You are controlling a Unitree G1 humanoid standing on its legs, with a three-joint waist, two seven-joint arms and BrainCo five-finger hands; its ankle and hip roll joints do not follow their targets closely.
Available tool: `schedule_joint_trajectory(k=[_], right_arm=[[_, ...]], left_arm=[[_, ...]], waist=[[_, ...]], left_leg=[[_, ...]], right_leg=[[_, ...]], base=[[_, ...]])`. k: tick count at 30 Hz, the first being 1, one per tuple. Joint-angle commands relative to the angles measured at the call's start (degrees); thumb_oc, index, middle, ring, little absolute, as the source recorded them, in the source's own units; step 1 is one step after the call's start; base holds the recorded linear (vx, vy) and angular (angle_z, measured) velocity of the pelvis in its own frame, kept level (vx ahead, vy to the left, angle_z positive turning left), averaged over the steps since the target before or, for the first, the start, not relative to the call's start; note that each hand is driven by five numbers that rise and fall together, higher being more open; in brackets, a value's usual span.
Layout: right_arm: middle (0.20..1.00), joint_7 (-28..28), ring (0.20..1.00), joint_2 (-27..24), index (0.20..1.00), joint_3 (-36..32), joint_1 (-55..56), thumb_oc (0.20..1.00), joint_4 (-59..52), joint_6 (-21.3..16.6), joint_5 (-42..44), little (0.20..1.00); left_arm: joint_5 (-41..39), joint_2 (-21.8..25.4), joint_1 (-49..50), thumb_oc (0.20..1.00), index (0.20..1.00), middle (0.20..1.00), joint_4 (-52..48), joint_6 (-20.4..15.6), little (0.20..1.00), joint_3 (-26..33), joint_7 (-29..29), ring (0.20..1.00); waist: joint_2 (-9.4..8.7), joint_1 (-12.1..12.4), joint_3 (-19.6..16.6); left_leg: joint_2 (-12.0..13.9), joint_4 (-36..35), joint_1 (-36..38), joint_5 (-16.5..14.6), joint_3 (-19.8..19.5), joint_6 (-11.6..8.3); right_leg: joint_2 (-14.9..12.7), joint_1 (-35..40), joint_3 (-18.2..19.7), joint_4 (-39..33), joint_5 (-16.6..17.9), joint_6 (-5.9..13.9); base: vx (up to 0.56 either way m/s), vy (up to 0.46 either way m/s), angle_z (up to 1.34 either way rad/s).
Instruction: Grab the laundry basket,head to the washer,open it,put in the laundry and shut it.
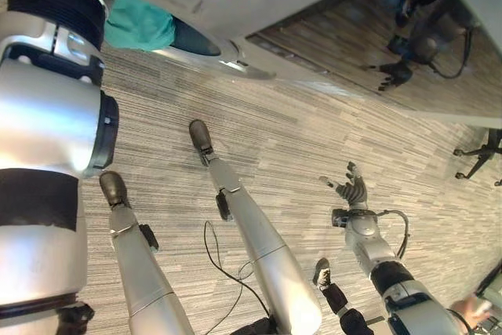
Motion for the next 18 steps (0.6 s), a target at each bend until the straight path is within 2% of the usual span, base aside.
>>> schedule_joint_trajectory(k=[1, 2, 3, 5, 8, 9, 15, 18], right_arm=[[1.0, 1.64, 1.0, -3.65, 1.0, -1.28, 7.29, 1.0, 2.01, -0.09, 1.74, 1.0], [1.0, 3.02, 1.0, -4.18, 1.0, -1.29, 7.21, 1.0, 6.3, 0.36, 1.88, 1.0], [1.0, 3.05, 1.0, -4.11, 1.0, -1.25, 7.07, 1.0, 6.5, 0.23, 1.93, 1.0], [1.0, 4.43, 1.0, -4.47, 1.0, -0.02, 4.86, 1.0, 12.48, 0.75, 2.52, 1.0], [1.0, 6.85, 1.0, -4.86, 1.0, 2.73, 2.16, 1.0, 14.55, 0.97, 3.24, 1.0], [1.0, 7.44, 1.0, -4.87, 1.0, 3.5, 2.01, 1.0, 14.92, 1.01, 3.49, 1.0], [1.0, 8.76, 1.0, -5.66, 1.0, 5.74, 1.22, 1.0, 19.12, 1.09, 4.26, 1.0], [1.0, 8.51, 1.0, -5.62, 1.0, 5.75, 0.66, 1.0, 21.57, 0.59, 4.27, 1.0]], left_arm=[[17.55, 0.67, 0.6, 1.0, 1.0, 1.0, 3.58, 5.72, 1.0, -6.08, -10.93, 1.0], [32.75, 0.82, 1.59, 1.0, 1.0, 1.0, 8.26, 10.09, 1.0, -12.56, -13.45, 1.0], [32.86, 0.8, 1.49, 1.0, 1.0, 1.0, 8.33, 10.08, 1.0, -12.61, -13.46, 1.0], [47.12, -0.24, 1.73, 1.0, 1.0, 1.0, 11.57, 12.83, 1.0, -19.08, -15.15, 1.0], [64.35, -2.38, 3.57, 1.0, 1.0, 1.0, 13.45, 15.09, 1.0, -27.08, -18.22, 1.0], [68.49, -2.89, 4.22, 1.0, 1.0, 1.0, 13.36, 15.28, 1.0, -29.53, -19.18, 1.0], [86.79, -6.02, 1.03, 1.0, 1.0, 1.0, 5.96, 15.47, 1.0, -40.76, -16.43, 1.0], [89.98, -6.65, -1.71, 1.0, 1.0, 1.0, -0.45, 15.93, 1.0, -42.26, -13.25, 1.0]], waist=[[5.79, -1.31, -7.73], [6.3, -1.16, -7.62], [6.21, -1.17, -7.53], [6.21, -1.2, -7.55], [5.54, -1.47, -7.45], [4.83, -2.01, -7.49], [5.3, -0.61, -6.97], [6.04, 0.55, -6.64]], left_leg=[[6.03, -3.71, 13.47, -4.71, 1.55, 1.03], [5.58, -3.87, 13.65, -4.05, 1.45, 0.9], [5.56, -3.9, 13.73, -4.05, 1.45, 0.91], [5.12, -4.21, 14.01, -3.75, 1.22, 0.75], [4.63, -4.5, 14.88, -3.62, 1.23, 0.67], [3.7, -4.81, 14.4, -1.97, 1.21, 0.58], [3.25, -5.44, 17.05, -2.46, 0.93, 0.95], [2.51, -5.9, 18.48, -2.49, 0.76, 1.27]], right_leg=[[-2.72, -2.51, 2.6, 8.01, -11.14, 8.23], [-3.35, -2.02, 2.4, 8.04, -10.66, 8.16], [-3.37, -1.96, 2.4, 8.07, -10.7, 8.17], [-3.83, -1.46, 2.29, 7.87, -10.26, 8.05], [-4.24, -0.41, 2.24, 7.47, -9.82, 8.04], [-4.86, -0.48, 2.45, 6.29, -7.88, 7.75], [-5.45, 2.43, 2.56, 6.75, -8.81, 7.84], [-6.02, 4.21, 2.52, 6.66, -9.35, 7.92]], base=[[-0.06, 0.061, 0.11], [-0.04, 0.053, 0.15], [-0.04, 0.052, 0.18], [-0.03, 0.035, 0.14], [-0.06, 0.06, 0.14], [-0.08, 0.038, 0.08], [-0.02, 0.052, 0.11], [-0.01, 0.051, 0.07]])
